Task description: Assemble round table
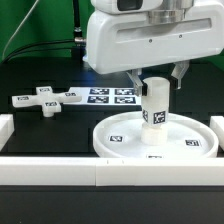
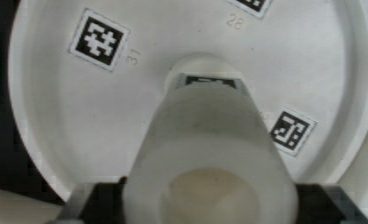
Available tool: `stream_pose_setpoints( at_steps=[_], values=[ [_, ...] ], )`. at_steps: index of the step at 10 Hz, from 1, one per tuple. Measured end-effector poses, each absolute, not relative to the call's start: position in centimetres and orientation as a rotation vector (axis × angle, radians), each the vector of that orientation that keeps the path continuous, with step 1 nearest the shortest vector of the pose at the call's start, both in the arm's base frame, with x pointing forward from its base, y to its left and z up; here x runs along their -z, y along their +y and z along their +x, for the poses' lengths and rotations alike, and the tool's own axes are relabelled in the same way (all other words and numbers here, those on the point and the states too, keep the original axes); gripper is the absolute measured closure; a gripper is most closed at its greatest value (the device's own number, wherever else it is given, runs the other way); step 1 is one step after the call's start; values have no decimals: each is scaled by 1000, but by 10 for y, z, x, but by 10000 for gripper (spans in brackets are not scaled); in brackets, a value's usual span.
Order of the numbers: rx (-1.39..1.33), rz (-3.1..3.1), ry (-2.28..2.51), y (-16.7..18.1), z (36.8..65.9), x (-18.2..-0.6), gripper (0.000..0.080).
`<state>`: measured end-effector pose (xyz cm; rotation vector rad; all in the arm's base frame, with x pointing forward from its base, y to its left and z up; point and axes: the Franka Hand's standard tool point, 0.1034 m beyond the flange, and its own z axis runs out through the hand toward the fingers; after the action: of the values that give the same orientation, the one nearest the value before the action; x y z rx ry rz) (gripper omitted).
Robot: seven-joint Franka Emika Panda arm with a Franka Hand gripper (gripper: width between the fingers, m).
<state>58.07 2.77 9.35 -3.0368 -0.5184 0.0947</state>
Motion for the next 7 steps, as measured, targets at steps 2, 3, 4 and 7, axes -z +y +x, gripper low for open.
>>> stream_pose_setpoints(
  at_steps=[2,3,4,7],
  values=[
    [-94,-3059,-249,29,580,-94,395],
    [-84,-3064,-76,30,578,-93,395],
    [-71,-3065,64,30,575,-93,393],
    [-51,-3004,616,31,568,-92,393]
  ],
)
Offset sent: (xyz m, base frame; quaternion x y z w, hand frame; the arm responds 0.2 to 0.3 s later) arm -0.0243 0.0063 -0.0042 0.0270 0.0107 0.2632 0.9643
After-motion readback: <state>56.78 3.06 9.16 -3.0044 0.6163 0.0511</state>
